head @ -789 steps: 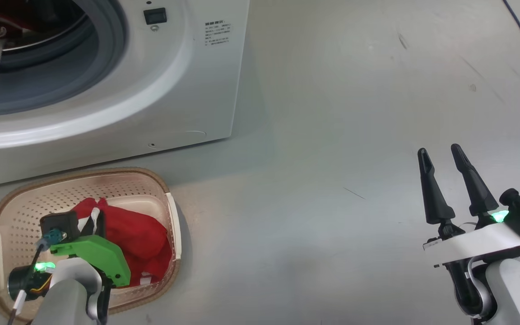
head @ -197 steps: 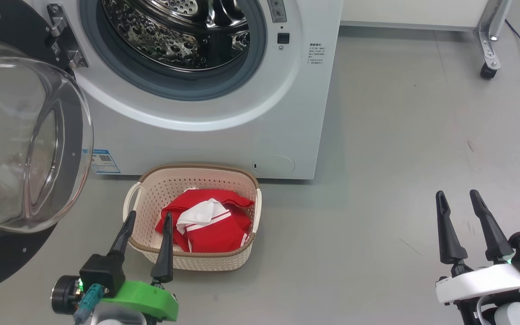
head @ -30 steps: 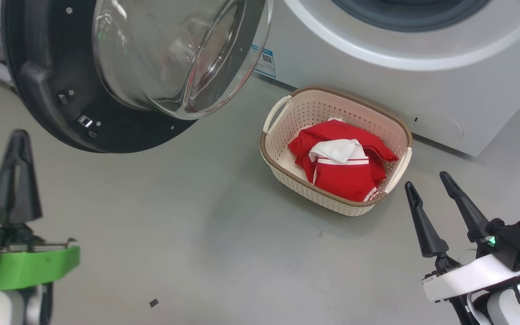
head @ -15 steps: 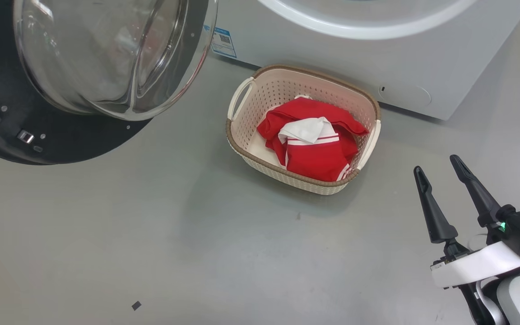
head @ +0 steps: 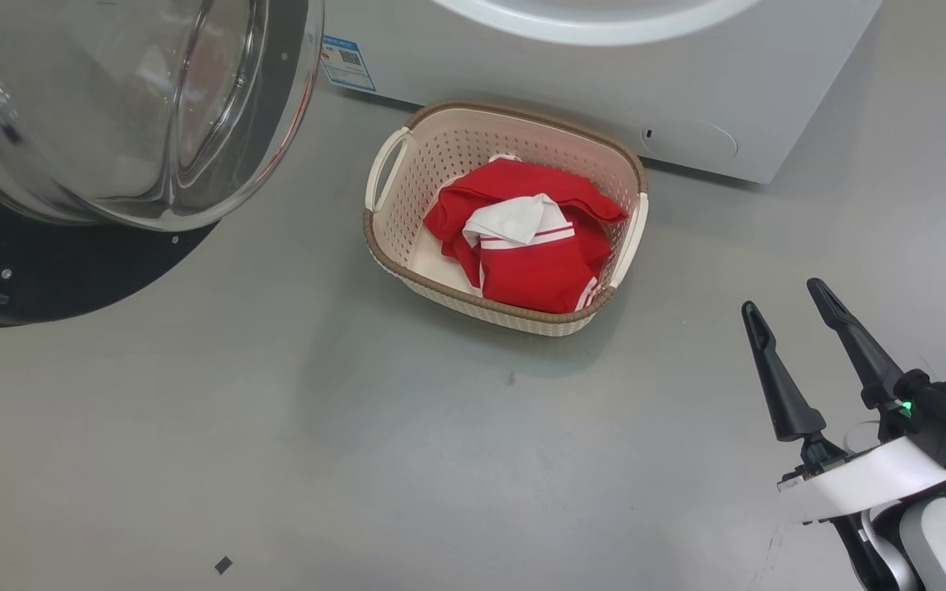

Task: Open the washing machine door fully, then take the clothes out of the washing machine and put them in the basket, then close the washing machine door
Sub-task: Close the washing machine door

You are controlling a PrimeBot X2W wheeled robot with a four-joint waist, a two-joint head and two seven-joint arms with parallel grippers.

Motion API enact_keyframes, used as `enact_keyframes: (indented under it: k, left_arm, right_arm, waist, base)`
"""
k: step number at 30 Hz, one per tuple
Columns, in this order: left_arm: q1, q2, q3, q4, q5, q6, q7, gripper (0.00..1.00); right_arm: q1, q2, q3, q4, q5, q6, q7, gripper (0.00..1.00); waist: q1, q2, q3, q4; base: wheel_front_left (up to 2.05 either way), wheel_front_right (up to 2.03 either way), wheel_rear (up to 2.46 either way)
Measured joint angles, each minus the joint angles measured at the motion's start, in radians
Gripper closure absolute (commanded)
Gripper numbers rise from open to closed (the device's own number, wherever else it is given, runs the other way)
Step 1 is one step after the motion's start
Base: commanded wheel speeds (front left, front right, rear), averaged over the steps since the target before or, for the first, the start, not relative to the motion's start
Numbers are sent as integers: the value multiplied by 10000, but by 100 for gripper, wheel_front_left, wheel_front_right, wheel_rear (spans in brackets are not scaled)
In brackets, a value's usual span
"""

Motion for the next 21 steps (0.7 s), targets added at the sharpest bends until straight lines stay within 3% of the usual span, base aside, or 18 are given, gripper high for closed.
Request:
enact_keyframes:
  k: [9,21]
  left_arm:
    - [-1127,-309,817,1705,-882,13,1319,100]
    - [-2049,-690,874,3409,-1400,13,3103,100]
  right_arm:
    - [-84,-50,48,4,69,0,-4,0]
    - [-193,-46,236,56,98,0,-33,0]
  waist:
    - [0,0,60,-118]
    - [0,0,-63,-155]
  base:
    - [0,0,0]
    - [0,0,0]
